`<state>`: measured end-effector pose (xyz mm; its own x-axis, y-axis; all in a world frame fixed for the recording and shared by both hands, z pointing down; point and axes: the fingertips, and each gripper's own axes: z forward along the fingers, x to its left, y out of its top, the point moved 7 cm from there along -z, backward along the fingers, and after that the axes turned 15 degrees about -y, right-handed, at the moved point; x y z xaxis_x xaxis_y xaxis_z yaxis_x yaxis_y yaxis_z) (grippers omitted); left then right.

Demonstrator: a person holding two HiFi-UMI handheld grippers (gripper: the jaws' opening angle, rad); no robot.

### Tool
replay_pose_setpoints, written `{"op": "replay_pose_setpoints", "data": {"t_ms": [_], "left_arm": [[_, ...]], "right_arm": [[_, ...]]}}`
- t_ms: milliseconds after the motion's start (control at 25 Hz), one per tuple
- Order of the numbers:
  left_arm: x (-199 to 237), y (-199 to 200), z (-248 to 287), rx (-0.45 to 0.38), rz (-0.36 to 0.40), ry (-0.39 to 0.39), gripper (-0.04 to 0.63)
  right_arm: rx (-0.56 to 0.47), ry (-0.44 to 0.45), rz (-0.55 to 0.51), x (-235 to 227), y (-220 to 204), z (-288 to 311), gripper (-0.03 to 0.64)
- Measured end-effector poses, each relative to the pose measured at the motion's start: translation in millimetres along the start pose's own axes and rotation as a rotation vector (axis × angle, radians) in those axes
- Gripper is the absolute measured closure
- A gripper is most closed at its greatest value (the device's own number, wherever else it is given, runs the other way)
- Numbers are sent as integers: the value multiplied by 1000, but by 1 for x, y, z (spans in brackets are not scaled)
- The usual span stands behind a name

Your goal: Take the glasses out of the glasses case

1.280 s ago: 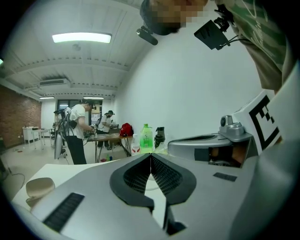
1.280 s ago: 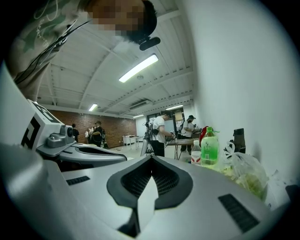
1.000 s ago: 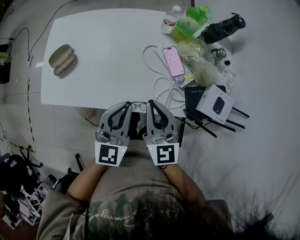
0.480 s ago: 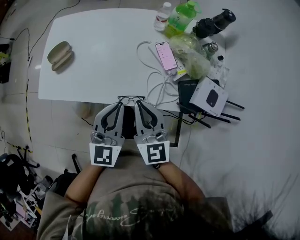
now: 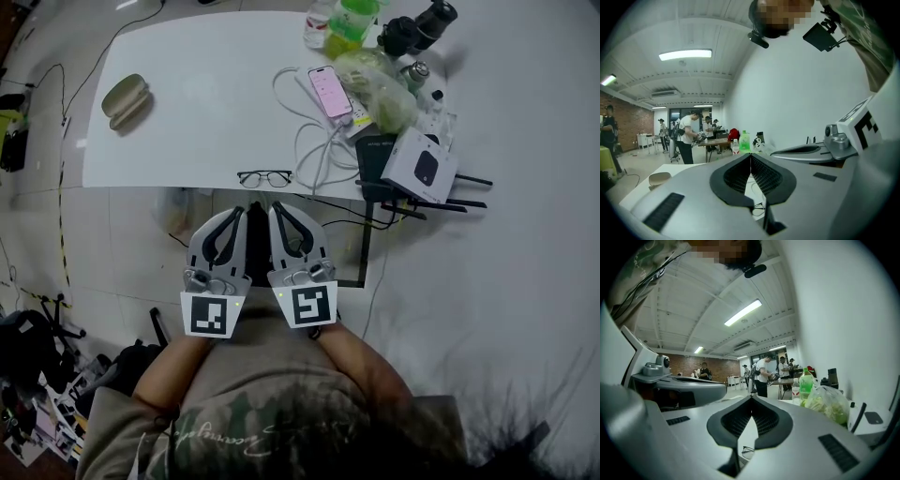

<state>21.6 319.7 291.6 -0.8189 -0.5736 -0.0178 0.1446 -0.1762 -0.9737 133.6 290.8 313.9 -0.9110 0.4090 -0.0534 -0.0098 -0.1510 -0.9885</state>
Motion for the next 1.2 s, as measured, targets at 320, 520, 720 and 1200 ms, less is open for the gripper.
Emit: {"op": "replay_pose_setpoints", "data": {"t_ms": [320, 520, 720, 1200], "left_arm": [[-41, -9, -37, -24, 19, -11, 586], [-43, -1, -54, -68, 25, 7, 586], [-41, 2, -78, -111, 9, 35, 586], [-49, 8, -154, -200, 40, 72, 586]], "right_arm": [[11, -7, -11, 13, -10, -52, 604], [-8, -5, -1, 25, 9, -69, 604], [-6, -43, -8, 39, 17, -85, 604], [-113, -82, -69, 98, 35, -137, 604]]}}
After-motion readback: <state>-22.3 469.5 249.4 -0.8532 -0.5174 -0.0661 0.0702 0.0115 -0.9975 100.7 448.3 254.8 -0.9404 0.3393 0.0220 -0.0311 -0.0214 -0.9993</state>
